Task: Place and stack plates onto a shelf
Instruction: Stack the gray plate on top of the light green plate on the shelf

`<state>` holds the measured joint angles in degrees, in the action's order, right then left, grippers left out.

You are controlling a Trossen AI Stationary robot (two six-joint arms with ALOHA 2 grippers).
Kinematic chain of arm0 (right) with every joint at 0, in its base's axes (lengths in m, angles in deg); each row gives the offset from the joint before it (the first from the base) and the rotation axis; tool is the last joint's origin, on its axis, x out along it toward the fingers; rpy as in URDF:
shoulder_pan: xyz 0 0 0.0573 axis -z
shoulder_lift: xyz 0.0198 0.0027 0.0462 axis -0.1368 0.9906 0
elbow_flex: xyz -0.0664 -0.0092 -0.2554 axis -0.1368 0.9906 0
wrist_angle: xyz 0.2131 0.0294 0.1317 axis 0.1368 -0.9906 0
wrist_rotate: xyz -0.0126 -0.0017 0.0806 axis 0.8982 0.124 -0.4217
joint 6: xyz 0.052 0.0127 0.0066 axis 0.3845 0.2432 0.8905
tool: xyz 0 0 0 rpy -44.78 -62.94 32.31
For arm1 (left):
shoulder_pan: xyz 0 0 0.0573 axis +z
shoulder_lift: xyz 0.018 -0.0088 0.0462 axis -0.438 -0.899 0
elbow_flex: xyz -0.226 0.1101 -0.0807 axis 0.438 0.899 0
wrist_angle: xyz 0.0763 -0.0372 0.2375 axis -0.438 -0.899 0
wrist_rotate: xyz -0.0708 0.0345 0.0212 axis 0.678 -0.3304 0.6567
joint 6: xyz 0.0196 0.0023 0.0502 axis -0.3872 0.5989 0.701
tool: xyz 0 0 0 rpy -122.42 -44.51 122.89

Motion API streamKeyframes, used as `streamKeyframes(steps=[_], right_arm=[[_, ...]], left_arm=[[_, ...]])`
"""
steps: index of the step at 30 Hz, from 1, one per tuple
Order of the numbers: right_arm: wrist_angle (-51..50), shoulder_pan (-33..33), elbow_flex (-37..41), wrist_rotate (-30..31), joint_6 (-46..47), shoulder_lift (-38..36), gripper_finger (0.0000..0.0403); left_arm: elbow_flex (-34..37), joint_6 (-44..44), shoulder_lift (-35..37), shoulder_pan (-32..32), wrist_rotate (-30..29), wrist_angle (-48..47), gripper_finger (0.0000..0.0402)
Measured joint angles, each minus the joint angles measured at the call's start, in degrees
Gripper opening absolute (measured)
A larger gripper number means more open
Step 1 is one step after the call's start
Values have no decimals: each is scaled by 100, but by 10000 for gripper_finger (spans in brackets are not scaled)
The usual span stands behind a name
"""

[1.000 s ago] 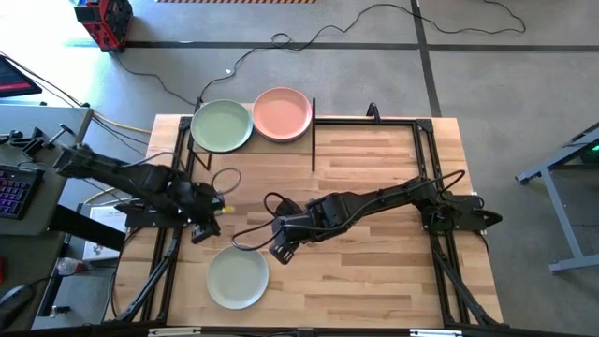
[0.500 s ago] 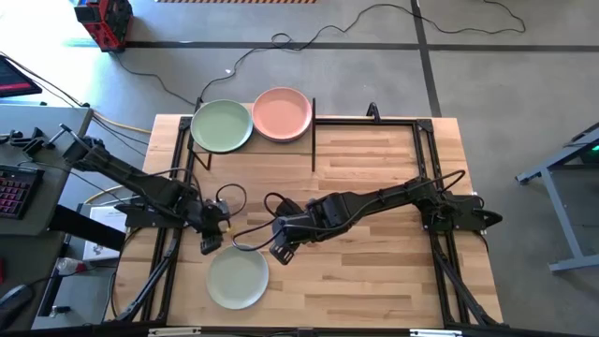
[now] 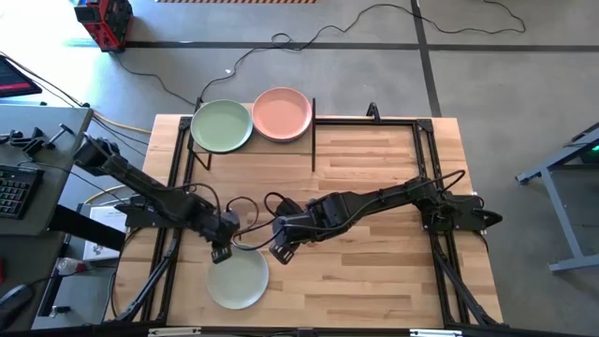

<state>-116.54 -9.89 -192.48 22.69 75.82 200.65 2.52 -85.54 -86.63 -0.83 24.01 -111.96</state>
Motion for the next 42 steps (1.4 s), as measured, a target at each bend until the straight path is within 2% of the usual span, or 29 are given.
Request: streamKeyframes(steps=[26, 30, 35, 42], right_arm=[[12, -84, -2, 8, 93, -2, 154], [9, -106, -2, 18, 92, -2, 154], [-4, -106, -2, 20, 92, -2, 154], [-40, -106, -2, 168, 90, -2, 154]], left_arm=[[-4, 262, -1190, -3, 231, 561, 78], [-7, 305, -1230, -33, 254, 579, 59], [-11, 310, -1177, -31, 306, 636, 13], [-15, 305, -1054, -35, 383, 577, 7]])
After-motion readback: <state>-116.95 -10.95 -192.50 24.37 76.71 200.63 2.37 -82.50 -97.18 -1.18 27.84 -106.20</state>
